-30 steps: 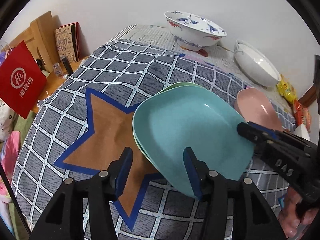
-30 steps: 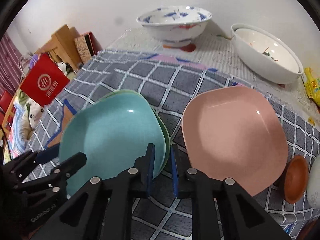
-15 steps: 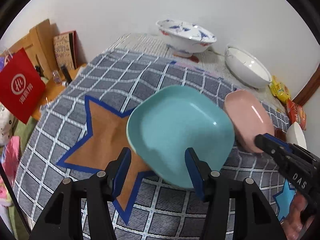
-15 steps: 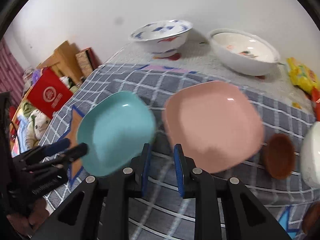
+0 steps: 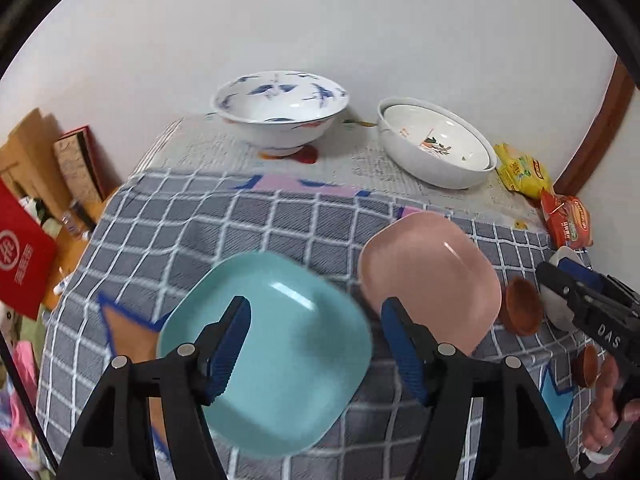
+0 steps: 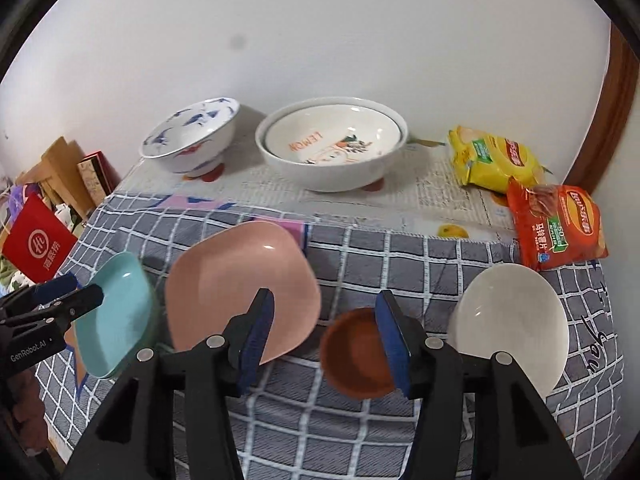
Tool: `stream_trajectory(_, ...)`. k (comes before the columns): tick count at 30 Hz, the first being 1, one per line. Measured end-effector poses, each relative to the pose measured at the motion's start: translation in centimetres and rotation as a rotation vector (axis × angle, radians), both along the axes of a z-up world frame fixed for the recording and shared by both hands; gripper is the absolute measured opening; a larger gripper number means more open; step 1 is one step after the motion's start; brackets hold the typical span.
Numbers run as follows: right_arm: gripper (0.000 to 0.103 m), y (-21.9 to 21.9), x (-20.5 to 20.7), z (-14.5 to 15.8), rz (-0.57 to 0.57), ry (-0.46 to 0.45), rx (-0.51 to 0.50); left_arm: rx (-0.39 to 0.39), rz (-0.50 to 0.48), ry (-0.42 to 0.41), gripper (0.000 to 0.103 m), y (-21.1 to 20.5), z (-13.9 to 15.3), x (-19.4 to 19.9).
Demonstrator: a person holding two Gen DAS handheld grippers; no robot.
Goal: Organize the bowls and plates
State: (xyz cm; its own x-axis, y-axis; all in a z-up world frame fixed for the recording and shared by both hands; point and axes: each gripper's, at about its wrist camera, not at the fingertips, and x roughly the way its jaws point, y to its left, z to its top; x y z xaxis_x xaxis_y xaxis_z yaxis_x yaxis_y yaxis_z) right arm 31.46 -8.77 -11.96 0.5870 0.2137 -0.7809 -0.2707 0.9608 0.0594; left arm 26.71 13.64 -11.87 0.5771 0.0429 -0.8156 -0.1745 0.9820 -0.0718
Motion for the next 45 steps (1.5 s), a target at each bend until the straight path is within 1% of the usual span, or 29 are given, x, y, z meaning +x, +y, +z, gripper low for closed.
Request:
stream_trajectory(3, 0.052, -0.1, 1.0, -0.9, 0.016, 0.014, 0.010, 0.006, -0.022, 0.011, 0.066, -1.2, -0.5, 1.9)
stream_trajectory(6, 0.052, 0.6, 2.2, -1.9, 0.049, 0.035, 0.001, 0.030, -0.034, 0.026, 0.066, -2.2, -1.2, 3.6)
stream_trajectory(9, 0.046, 1.8, 3.4, -3.3, 0.087, 0.064, -0.031, 0.049, -0.040, 0.050, 0.066, -2.6, -2.2, 5.2)
stream_trajectory(13, 0.044, 2.9, 4.5, -4.5, 0.116, 0.078, -0.076, 0.048, -0.040, 0.075, 0.066, -2.7, -3.2, 6.8)
stream_trajectory(15, 0.041, 3.4, 5.0, -5.0, 0.126, 0.084, -0.101, 0.060, -0.038, 0.081, 0.066, -2.9, -3.8, 7.4)
stream_trajectory(17, 0.037, 3.7, 5.4, -5.2, 0.141, 0.090, -0.101, 0.066, -0.047, 0.087, 0.059, -3.1, -4.2, 7.9)
stream_trajectory(19, 0.033, 4.0, 5.7, -5.6, 0.155, 0.098, -0.107, 0.073, -0.048, 0.094, 0.055, -3.2, -4.5, 8.2)
stream_trajectory(21, 0.027, 4.2, 6.0, -6.1, 0.157, 0.110, -0.118, 0.092, -0.048, 0.106, 0.049, -3.3, -4.9, 8.6)
stream_trajectory(22, 0.026, 4.2, 6.1, -6.3, 0.157, 0.115, -0.120, 0.097, -0.048, 0.114, 0.045, -3.4, -5.2, 8.8)
stream_trajectory(24, 0.021, 4.3, 6.4, -6.7, 0.155, 0.125, -0.120, 0.095, -0.047, 0.128, 0.043, -3.3, -5.5, 9.1)
stream_trajectory(26, 0.020, 4.3, 6.5, -7.1, 0.157, 0.132, -0.118, 0.087, -0.051, 0.134, 0.034, -3.3, -5.8, 9.3)
stream_trajectory(27, 0.019, 4.3, 6.6, -7.2, 0.159, 0.134, -0.119, 0.084, -0.054, 0.137, 0.032, -3.3, -5.9, 9.4)
stream_trajectory(28, 0.017, 4.4, 6.6, -7.3, 0.159, 0.136, -0.119, 0.081, -0.059, 0.140, 0.027, -3.4, -6.0, 9.4)
stream_trajectory(29, 0.013, 4.4, 6.7, -7.4, 0.156, 0.140, -0.117, 0.072, -0.068, 0.142, 0.019, -3.4, -6.1, 9.5)
stream_trajectory(30, 0.013, 4.3, 6.7, -7.5, 0.153, 0.141, -0.112, 0.063, -0.074, 0.146, 0.015, -3.5, -6.3, 9.5)
stream_trajectory(31, 0.013, 4.4, 6.8, -7.5, 0.151, 0.141, -0.100, 0.066, -0.075, 0.147, 0.014, -3.6, -6.3, 9.6)
stream_trajectory(34, 0.012, 4.4, 7.0, -7.3, 0.130, 0.136, -0.077, 0.095, -0.072, 0.124, 0.013, -3.9, -5.9, 9.3)
stream_trajectory(37, 0.011, 4.2, 6.9, -6.5, 0.124, 0.127, -0.051, 0.068, -0.061, 0.090, 0.013, -3.4, -4.5, 8.7)
stream_trajectory(41, 0.010, 3.7, 6.1, -4.1, 0.118, 0.108, 0.010, 0.045, -0.056, 0.047, 0.013, -2.9, -1.9, 7.5)
stream_trajectory(45, 0.010, 3.6, 4.4, -1.4, 0.115, 0.066, 0.029, 0.032, -0.041, 0.005, 0.013, -2.6, 0.5, 5.6)
